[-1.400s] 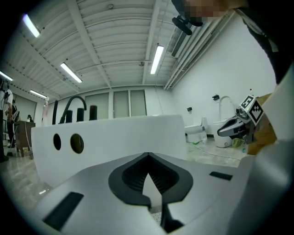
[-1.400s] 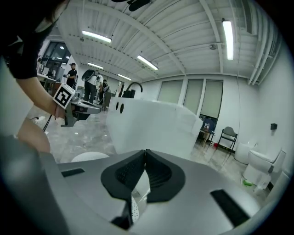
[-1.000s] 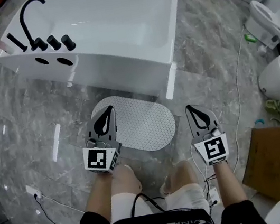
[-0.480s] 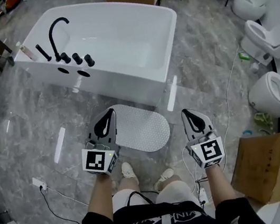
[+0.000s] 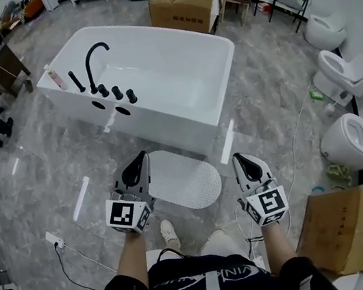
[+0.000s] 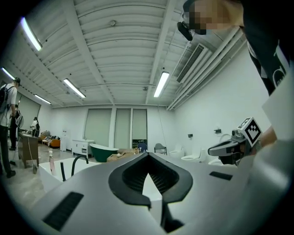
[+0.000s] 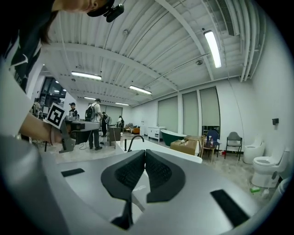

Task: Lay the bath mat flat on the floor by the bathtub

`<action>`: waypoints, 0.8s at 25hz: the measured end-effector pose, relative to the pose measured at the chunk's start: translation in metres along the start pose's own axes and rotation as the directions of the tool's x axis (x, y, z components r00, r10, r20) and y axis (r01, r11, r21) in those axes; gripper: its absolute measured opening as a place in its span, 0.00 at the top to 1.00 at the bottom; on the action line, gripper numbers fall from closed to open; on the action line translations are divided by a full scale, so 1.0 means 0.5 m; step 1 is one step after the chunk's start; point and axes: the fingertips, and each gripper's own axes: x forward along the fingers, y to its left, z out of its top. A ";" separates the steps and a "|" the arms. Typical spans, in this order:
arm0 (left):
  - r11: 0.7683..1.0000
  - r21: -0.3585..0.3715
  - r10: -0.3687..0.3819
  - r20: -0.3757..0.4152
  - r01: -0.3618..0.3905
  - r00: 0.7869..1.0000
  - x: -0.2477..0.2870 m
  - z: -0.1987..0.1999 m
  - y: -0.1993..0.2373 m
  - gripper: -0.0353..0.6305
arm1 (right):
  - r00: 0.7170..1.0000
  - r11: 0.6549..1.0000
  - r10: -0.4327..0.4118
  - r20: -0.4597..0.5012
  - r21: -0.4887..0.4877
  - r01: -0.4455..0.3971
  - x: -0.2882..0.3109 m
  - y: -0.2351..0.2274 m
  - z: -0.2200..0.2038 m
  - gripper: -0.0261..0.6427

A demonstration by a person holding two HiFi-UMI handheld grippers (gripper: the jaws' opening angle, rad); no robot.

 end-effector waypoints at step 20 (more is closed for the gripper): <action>0.998 -0.022 0.058 0.008 -0.058 0.998 -0.092 0.050 0.015 0.93 | 0.994 0.996 0.089 0.059 -0.002 -0.089 0.005 0.086 0.071 0.92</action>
